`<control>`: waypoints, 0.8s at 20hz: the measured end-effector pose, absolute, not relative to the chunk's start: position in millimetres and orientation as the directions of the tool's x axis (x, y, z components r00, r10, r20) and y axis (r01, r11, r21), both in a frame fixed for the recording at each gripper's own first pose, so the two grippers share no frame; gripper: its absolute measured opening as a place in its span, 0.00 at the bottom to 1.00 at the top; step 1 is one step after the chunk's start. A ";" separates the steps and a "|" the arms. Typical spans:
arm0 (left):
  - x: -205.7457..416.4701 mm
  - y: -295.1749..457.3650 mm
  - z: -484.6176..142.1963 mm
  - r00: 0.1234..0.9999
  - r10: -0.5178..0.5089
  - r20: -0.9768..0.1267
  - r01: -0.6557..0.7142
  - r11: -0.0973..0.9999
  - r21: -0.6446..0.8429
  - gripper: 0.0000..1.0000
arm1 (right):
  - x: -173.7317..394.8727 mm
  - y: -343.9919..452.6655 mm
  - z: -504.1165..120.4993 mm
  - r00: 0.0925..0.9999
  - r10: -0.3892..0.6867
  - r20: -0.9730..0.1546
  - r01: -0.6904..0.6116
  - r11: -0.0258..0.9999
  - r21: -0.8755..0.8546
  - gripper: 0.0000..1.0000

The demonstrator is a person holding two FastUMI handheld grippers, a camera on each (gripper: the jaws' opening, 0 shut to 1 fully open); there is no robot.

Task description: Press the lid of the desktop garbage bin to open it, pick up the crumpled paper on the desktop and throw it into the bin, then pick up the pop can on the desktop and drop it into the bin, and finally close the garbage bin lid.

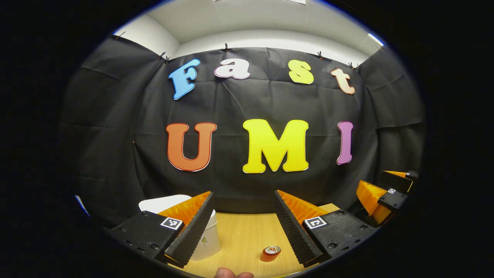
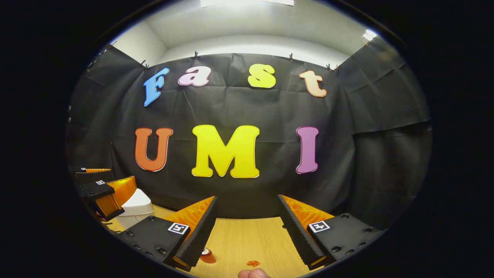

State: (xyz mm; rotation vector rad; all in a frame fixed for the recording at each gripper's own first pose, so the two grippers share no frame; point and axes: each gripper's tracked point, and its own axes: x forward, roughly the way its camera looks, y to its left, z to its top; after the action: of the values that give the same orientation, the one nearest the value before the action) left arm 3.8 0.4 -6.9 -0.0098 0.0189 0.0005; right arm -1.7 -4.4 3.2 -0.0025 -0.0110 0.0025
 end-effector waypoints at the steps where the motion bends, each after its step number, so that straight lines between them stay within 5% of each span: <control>1: 4.0 -0.9 -7.5 1.000 -0.001 -0.019 0.001 1.000 -0.008 0.99 | -2.7 -5.3 4.2 1.000 0.002 0.012 -0.002 1.000 -0.002 0.96; 16: 10.1 20.3 -17.3 0.996 0.079 -0.036 -0.079 0.997 -0.011 0.99 | 7.1 -9.9 -7.1 1.000 0.014 -0.003 -0.014 1.000 0.010 0.96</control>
State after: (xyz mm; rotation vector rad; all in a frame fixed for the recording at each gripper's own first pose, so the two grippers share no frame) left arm 10.1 20.3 -17.3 -0.0125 0.0357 0.0789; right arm 7.1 -9.9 -7.1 0.0104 0.0033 0.0138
